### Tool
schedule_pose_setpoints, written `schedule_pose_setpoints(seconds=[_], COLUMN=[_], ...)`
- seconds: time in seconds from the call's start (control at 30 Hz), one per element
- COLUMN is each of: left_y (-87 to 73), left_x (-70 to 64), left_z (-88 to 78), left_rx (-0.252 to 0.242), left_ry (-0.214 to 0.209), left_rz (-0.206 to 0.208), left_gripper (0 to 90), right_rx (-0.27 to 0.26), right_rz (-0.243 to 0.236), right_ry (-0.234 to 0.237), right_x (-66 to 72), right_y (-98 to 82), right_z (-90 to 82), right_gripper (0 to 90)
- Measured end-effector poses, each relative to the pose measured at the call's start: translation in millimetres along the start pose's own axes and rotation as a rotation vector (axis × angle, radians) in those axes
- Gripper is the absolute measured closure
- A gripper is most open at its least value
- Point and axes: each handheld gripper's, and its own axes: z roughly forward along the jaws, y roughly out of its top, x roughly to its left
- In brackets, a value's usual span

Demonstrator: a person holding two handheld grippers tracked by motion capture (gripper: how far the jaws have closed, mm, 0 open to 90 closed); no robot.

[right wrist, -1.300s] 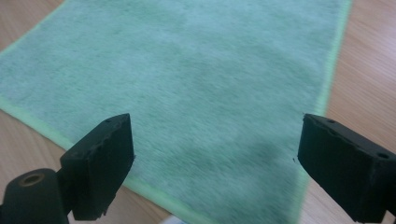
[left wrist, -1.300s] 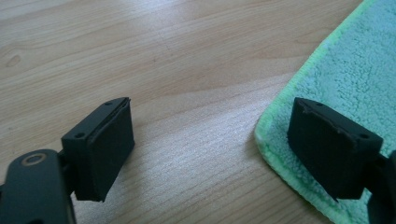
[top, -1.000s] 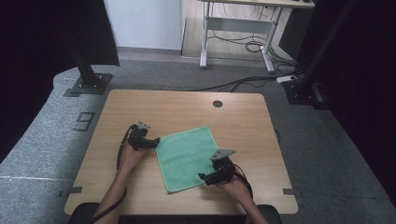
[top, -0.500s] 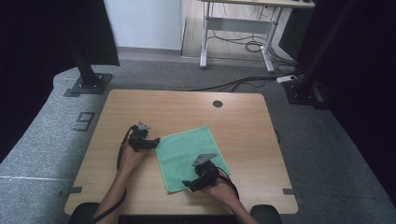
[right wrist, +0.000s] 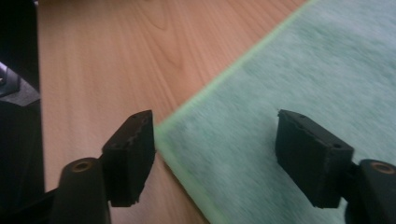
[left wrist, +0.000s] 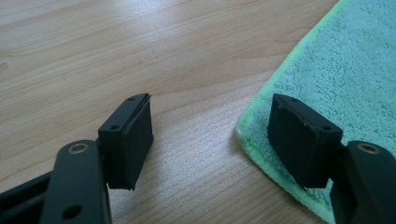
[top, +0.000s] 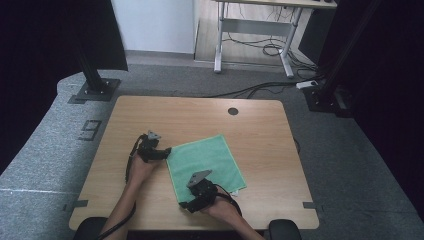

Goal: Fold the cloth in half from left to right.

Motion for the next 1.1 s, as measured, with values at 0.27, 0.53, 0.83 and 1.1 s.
schedule_pose_setpoints(seconds=[0.27, 0.53, 0.83, 1.1], left_y=[0.0, -0.8, -2.3, -1.1], left_x=[-0.2, -2.0, -10.8, -2.2], left_z=[-0.1, -1.2, -3.3, -11.0], left_rx=[0.001, -0.005, -0.02, 0.025], left_ry=[0.001, -0.008, -0.107, -0.08], left_rz=[-0.002, 0.007, 0.049, 0.039], left_gripper=[30.8, 35.3, 83.1, 88.6], right_rx=[0.026, 0.065, 0.07, 0.062], right_rz=[-0.06, -0.119, -0.08, -0.081], right_ry=[0.048, -0.056, -0.044, -0.014], right_x=[15.1, 21.2, 18.0, 20.4], right_y=[8.0, 7.2, 4.7, 11.5], right_z=[9.2, 5.0, -0.8, 2.0], right_gripper=[43.1, 69.9, 87.1, 87.1])
